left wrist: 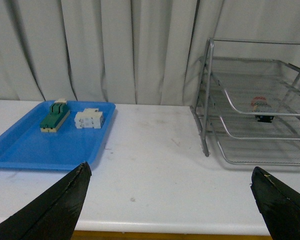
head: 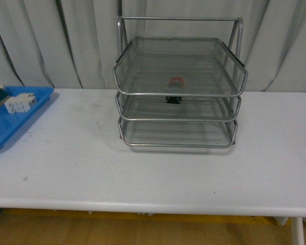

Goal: Place button on rack with both arms

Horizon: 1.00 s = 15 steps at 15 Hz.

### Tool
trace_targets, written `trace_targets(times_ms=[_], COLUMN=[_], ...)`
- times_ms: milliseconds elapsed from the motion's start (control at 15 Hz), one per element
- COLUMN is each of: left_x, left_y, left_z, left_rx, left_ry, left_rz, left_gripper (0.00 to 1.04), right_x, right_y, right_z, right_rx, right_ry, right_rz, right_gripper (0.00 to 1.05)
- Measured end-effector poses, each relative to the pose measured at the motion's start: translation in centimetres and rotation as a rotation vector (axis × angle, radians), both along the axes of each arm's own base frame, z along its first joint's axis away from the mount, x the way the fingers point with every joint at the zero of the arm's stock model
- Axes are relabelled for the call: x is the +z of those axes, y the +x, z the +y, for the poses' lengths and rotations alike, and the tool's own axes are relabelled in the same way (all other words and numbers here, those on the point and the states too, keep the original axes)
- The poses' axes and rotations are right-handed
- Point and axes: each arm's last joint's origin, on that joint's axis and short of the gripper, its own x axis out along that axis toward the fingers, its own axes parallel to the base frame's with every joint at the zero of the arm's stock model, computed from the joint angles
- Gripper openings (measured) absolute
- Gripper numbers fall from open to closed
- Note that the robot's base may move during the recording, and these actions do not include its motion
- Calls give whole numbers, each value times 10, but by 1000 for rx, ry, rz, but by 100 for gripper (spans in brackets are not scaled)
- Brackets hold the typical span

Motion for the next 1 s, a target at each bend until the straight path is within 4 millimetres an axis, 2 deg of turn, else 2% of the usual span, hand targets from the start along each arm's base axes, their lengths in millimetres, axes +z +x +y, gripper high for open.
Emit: trace_targets(times_ms=[67,134,200,1002], left_x=[0,0,0,0], left_y=[0,0,0,0], left_z=[0,0,0,0], left_rx=[0,0,0,0], left_ry=[0,0,0,0], left_rz=[0,0,0,0], left_gripper=[98,98,98,98], right_x=[0,0,0,0], right_y=[0,0,0,0], right_z=[0,0,0,0], right_rx=[0,0,0,0], right_ry=[0,0,0,0], right_rz=[0,0,0,0], right_gripper=[94,100,97,98])
